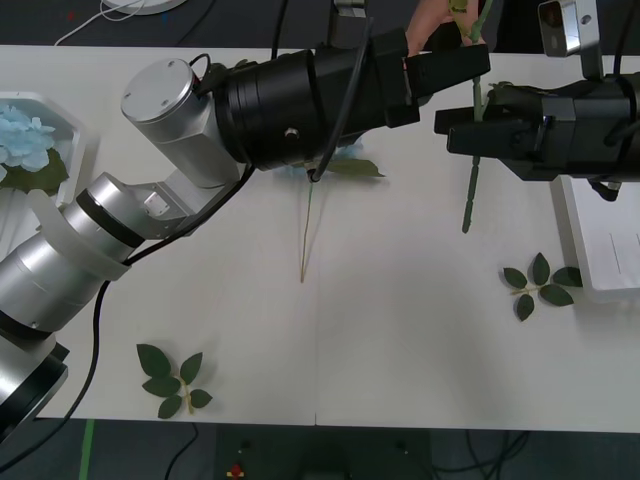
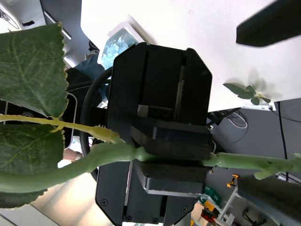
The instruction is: Place the red flowers into the right box and the blue flowers into the left box. If a person shows an open palm, hand one flower to the person first, then continue sorting.
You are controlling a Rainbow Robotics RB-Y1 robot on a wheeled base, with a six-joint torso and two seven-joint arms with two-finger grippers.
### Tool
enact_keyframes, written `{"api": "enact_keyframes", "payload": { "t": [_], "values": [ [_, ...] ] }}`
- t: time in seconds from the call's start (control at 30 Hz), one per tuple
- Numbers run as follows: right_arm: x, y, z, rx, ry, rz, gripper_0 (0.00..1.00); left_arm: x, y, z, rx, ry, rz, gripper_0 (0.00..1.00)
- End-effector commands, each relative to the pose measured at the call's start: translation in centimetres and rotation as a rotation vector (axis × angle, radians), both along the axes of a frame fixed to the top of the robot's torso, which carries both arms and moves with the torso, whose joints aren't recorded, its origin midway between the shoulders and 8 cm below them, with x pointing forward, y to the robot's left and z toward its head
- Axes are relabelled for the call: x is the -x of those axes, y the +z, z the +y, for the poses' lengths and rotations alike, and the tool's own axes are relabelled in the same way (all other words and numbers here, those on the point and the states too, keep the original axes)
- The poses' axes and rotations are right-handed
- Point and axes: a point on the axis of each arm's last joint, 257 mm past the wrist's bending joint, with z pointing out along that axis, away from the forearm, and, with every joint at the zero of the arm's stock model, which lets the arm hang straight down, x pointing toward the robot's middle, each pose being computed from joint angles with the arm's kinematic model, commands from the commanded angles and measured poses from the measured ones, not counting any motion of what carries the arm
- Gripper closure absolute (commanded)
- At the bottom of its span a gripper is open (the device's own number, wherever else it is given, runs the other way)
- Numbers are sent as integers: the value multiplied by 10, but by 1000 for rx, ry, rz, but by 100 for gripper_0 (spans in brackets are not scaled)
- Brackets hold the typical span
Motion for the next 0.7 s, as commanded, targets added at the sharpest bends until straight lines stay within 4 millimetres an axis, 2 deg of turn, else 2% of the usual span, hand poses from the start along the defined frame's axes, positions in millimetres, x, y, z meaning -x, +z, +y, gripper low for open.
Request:
{"api": "enact_keyframes", "payload": {
  "t": [0.03, 0.6, 0.63, 0.67, 0.7],
  "values": [
    [12, 24, 18, -32, 55, -67, 100, 19, 4, -10, 23, -39, 18, 100],
    [13, 26, 17, -41, 57, -65, 100, 19, 4, -10, 23, -39, 18, 100],
    [13, 26, 17, -41, 59, -66, 100, 19, 4, -10, 23, -39, 18, 93],
    [13, 26, 17, -42, 58, -64, 100, 19, 4, -10, 23, -39, 18, 72],
    [14, 26, 17, -43, 59, -63, 100, 19, 4, -10, 23, -39, 18, 27]
  ]
}}
